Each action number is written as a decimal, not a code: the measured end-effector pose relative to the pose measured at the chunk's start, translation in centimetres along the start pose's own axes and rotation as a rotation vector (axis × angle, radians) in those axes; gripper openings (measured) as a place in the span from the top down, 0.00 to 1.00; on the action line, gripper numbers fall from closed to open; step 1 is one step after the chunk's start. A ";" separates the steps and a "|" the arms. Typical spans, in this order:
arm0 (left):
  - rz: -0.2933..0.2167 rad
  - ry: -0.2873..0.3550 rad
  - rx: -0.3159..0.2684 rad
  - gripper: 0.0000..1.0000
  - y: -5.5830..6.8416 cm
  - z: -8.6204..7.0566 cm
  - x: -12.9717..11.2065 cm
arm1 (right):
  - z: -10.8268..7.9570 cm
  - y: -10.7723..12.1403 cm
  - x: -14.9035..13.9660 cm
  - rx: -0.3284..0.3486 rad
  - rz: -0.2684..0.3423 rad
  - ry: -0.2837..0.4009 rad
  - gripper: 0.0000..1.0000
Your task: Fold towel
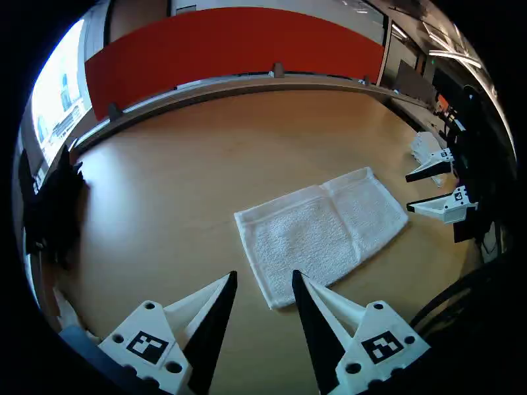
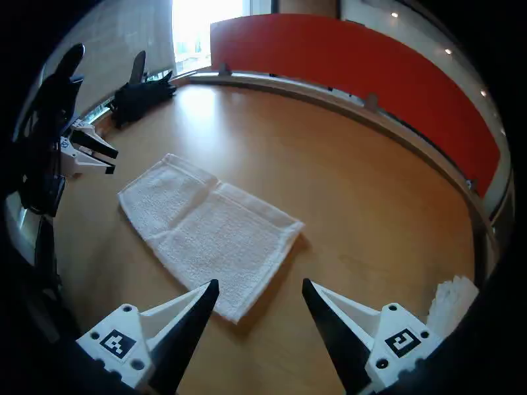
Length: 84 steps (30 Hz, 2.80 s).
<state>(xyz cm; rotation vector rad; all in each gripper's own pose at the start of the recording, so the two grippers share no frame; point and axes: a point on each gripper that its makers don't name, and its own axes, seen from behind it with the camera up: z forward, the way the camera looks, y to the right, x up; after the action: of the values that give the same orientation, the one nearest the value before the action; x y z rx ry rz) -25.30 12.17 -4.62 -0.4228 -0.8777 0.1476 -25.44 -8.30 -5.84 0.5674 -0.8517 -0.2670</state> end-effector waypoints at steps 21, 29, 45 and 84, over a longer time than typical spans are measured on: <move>-0.167 0.022 0.072 0.38 -0.7 -4.8 -3.6 | 0.1 -0.8 -1.7 0.037 -0.042 -0.034 0.02; -0.188 0.028 0.099 0.37 -0.9 -6.6 -4.6 | 0.1 -0.8 -2.3 0.054 -0.066 -0.052 0.02; -0.213 0.030 0.131 0.36 -1.1 -8.2 -5.7 | 0.5 -1.7 -3.6 0.105 -0.134 -0.100 0.15; -0.229 0.022 0.145 0.36 -1.8 -8.4 -6.3 | -0.6 -2.1 -0.7 0.108 -0.200 -0.073 0.96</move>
<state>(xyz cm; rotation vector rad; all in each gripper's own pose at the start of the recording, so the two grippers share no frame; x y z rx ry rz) -22.91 6.15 -13.03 -0.1861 -0.8807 -0.0047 -25.45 -9.48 -7.84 0.7486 -0.8848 -0.4277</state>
